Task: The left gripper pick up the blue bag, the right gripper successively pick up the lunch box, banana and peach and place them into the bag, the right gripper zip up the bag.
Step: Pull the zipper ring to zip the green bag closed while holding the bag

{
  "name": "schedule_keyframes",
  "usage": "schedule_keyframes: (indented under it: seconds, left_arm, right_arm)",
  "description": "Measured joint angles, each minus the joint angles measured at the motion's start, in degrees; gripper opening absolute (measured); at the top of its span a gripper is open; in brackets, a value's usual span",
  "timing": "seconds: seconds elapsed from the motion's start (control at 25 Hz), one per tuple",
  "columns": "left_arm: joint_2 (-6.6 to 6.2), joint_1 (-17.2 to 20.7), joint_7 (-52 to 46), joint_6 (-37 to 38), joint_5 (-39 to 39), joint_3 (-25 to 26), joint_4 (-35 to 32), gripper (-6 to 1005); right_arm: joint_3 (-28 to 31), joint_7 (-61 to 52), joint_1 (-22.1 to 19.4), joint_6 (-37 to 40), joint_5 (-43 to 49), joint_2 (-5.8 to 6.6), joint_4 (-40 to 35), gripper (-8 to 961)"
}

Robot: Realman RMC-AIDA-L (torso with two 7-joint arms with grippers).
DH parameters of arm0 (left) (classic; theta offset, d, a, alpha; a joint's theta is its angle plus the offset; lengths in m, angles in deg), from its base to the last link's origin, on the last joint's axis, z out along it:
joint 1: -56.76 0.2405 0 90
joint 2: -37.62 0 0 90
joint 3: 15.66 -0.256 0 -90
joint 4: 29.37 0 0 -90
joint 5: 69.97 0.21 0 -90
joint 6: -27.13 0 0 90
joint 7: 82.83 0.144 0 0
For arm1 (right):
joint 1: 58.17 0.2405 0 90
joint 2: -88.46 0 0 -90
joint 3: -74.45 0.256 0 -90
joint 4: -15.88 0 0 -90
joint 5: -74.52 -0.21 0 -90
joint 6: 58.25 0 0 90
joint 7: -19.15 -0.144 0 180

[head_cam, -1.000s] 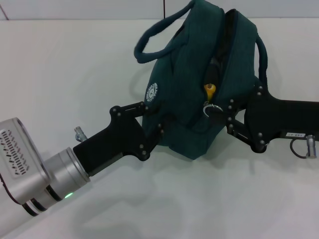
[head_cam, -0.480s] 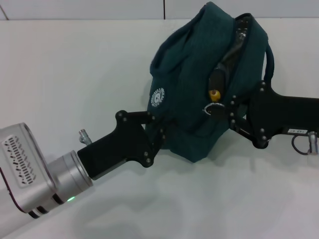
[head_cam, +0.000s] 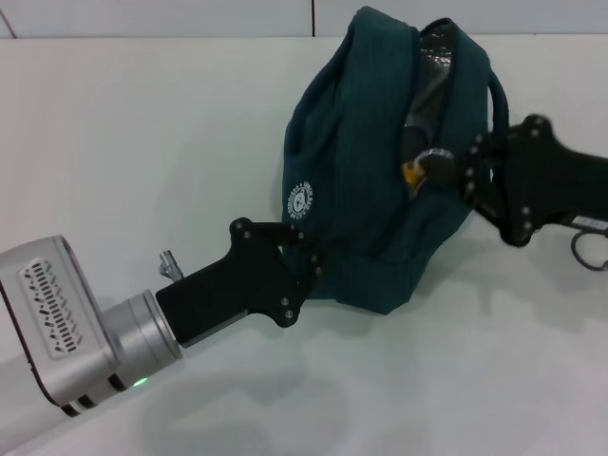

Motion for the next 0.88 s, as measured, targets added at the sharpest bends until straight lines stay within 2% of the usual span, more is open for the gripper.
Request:
schedule_keyframes:
  seconds: [0.28,0.56,0.76,0.88]
  left_arm:
    - [0.00,0.00,0.00,-1.02,1.22,-0.07,-1.19,74]
    - [-0.01,0.18,1.16,-1.55,1.80,0.32,-1.64,74]
    - [0.00,0.42,7.04,1.71,-0.14,1.20,0.74,104]
    - [0.01,0.33,7.24,3.44,-0.41,2.65,1.81,122]
  right_arm:
    - [0.02,5.19,-0.66,-0.11,-9.70,-0.01,4.44,22]
    - [0.28,7.17,-0.61,-1.37,-10.40,-0.18,4.79,22]
    - [0.08,8.48,-0.33,-1.55,-10.85,-0.28,5.36,21]
    - [-0.29,8.85,-0.36,-1.61,-11.19,-0.31,5.36,21]
